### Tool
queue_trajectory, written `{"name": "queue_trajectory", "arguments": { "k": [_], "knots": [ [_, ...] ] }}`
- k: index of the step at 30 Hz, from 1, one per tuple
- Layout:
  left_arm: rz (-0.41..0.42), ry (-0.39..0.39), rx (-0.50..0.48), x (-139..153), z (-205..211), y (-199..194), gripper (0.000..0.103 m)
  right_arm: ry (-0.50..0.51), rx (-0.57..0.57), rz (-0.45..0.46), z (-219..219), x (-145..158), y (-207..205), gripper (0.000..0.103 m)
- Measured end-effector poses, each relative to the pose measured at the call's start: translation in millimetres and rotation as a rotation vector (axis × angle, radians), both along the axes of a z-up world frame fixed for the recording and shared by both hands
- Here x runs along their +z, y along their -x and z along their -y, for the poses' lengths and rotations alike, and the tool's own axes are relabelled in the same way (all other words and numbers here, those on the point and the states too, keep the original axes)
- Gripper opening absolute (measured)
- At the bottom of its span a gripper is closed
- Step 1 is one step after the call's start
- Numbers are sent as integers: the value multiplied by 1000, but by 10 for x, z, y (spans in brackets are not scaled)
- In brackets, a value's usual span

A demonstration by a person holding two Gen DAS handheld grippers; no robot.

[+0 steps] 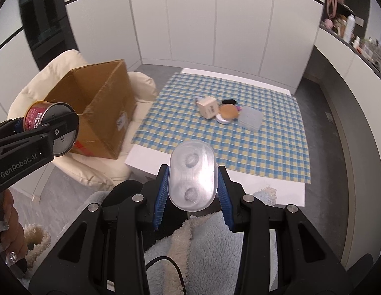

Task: Organize objects
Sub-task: 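Carry the red can and lens case with both tools toward the cardboard box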

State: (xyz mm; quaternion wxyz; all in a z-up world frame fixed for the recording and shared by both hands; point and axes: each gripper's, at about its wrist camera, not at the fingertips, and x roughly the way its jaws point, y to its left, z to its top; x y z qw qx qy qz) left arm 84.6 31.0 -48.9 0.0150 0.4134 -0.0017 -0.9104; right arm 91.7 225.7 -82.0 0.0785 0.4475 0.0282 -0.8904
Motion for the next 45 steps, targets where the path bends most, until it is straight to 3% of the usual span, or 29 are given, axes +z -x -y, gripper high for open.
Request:
{"name": "queue_trajectory", "arguments": {
  "k": [12,19,35,45],
  "knots": [
    [-28,14,189,82,753,-365,62,-2,174,-35,740,102,-36,40],
    [-32,5,258,63,1081,-366,62,-25,275,-51,1198,146,-24,40],
    [-60,14,318,55,1446,104,62,-38,319,-53,1728,44,471,40],
    [-45,-15,382,-126,1794,612,62,-38,349,-62,2088,14,959,40]
  ]
}}
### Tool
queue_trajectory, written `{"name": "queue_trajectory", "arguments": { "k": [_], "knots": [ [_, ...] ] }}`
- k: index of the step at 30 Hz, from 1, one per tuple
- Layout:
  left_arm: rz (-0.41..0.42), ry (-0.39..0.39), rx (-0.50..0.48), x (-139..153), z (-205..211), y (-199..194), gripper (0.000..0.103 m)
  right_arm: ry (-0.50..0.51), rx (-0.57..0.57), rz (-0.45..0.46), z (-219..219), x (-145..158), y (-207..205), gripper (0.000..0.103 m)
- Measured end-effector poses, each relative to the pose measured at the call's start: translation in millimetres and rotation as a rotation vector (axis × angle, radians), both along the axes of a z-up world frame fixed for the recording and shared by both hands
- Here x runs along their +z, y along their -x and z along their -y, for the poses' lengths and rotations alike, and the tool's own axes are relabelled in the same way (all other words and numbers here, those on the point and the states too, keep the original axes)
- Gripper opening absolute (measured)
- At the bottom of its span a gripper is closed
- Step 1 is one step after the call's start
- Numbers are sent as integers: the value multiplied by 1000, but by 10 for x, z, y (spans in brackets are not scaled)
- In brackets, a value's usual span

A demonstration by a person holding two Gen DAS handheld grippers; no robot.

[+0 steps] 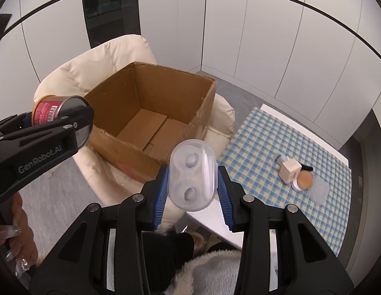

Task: Organize objects
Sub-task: 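Carry the red can and lens case with both tools toward the cardboard box, then lower both tools into the box and open them, releasing can and case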

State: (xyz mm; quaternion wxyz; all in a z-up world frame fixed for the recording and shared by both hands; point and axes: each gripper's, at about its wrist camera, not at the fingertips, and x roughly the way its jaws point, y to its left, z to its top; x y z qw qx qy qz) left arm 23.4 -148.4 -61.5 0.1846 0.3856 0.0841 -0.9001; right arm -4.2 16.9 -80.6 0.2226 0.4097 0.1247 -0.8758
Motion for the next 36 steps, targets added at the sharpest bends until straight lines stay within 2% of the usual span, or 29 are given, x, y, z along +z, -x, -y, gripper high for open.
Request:
{"name": "queue_trajectory", "arguments": {
  "k": [9,14,18,23,36],
  "knots": [
    [28,-10,61,-257,351,645,62,-5,11,18,420,-237,657,40],
    [45,-52,82,-470,542,1005,62,7,21,46,661,-443,1008,40],
    [72,-26,95,-632,634,1248,62,1,28,63,843,-615,1221,40],
    [94,-49,92,-803,727,1427,62,2,42,88,1022,-817,1438,40],
    [139,-24,104,-1042,794,1600,62,1,47,121,1133,-1088,1734,40]
  ]
}}
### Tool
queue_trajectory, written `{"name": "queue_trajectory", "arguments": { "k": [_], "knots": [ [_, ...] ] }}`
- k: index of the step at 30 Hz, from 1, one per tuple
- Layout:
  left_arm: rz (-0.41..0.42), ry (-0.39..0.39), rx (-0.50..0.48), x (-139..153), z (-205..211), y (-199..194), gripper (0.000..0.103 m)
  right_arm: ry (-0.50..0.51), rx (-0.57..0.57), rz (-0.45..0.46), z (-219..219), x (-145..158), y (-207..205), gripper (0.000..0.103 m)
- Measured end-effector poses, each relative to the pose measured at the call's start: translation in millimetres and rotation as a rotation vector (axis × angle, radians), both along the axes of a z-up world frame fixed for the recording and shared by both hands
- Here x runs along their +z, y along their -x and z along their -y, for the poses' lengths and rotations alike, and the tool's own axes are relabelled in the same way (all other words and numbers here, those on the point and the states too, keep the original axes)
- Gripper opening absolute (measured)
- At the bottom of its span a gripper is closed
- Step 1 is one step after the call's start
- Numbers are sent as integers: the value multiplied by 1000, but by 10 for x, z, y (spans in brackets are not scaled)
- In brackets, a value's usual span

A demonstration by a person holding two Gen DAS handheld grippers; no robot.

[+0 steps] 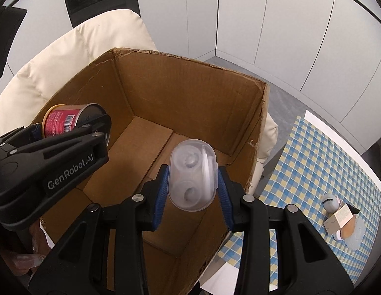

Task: Organize objects
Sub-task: 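Lower both tools into the box and open them, releasing can and case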

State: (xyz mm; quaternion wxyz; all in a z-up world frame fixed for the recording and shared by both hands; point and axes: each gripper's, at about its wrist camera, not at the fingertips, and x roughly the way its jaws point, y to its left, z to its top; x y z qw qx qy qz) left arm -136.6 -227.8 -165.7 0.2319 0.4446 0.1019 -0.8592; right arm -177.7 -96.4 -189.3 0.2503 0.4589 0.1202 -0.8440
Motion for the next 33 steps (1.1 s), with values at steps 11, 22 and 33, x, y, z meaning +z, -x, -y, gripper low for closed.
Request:
{"name": "queue_trajectory", "arguments": {
  "k": [11,22,33],
  "knots": [
    [15,106,-7,2,-24,35,103,70,12,-3,56,39,-3,89],
    [42,107,-43,-139,13,39,102,3,23,-5,89,-49,-109,89],
    [43,133,-41,-66,135,-35,82,31,4,17,37,31,-119,89]
  ]
}}
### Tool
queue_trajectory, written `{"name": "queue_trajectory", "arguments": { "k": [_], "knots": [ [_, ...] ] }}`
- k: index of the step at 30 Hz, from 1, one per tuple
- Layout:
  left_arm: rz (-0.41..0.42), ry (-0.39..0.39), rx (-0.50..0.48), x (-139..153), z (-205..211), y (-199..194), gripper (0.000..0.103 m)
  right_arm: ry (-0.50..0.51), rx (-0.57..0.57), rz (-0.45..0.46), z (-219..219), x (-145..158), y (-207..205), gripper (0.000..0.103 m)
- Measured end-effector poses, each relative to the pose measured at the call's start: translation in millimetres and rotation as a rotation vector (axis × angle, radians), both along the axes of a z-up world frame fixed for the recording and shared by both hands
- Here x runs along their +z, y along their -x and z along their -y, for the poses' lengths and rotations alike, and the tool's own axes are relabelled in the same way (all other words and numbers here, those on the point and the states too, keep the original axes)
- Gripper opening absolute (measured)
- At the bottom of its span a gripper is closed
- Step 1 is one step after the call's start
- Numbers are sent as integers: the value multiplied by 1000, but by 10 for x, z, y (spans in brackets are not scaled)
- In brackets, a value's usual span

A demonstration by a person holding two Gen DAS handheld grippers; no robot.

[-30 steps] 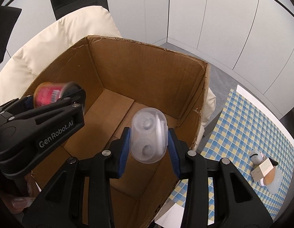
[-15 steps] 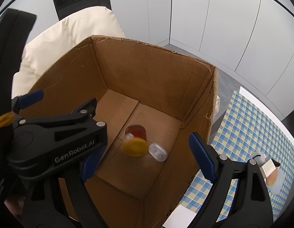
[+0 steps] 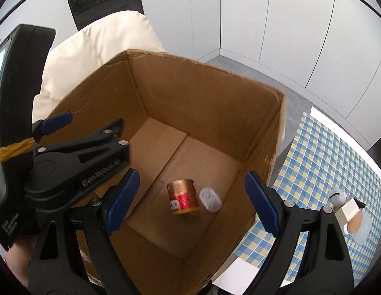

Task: Organize objects
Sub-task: 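Withdraw both open tools from the box back over the table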

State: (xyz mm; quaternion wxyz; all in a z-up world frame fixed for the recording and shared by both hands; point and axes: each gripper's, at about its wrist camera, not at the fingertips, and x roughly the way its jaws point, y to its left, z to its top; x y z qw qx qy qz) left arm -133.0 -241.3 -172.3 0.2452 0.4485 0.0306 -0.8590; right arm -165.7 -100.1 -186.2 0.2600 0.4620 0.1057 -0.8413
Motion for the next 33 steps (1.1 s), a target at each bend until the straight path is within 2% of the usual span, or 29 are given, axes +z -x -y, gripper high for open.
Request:
{"name": "queue_trajectory", "arguments": {
  "k": [7,11,16,23,28,33],
  "knots": [
    [28,17,-8,-16,-14,-129,83,-28,-7,17,20,-29,-114,89],
    [-4,22,0,140,-43,-249,83,-17,-19,21,-1,33,-220,89],
    [-49,56,-1,399,-146,-491,89,-5,-41,3,-68,225,-319,89],
    [-94,-36,21,649,-240,-875,89,27,-85,-9,-246,471,-540,89],
    [-94,-66,17,803,-356,-1143,89,20,-98,-34,-363,653,-756,89],
    [-92,-49,24,946,-505,-1410,89,36,-120,-41,-519,787,-1002,89]
  ]
}}
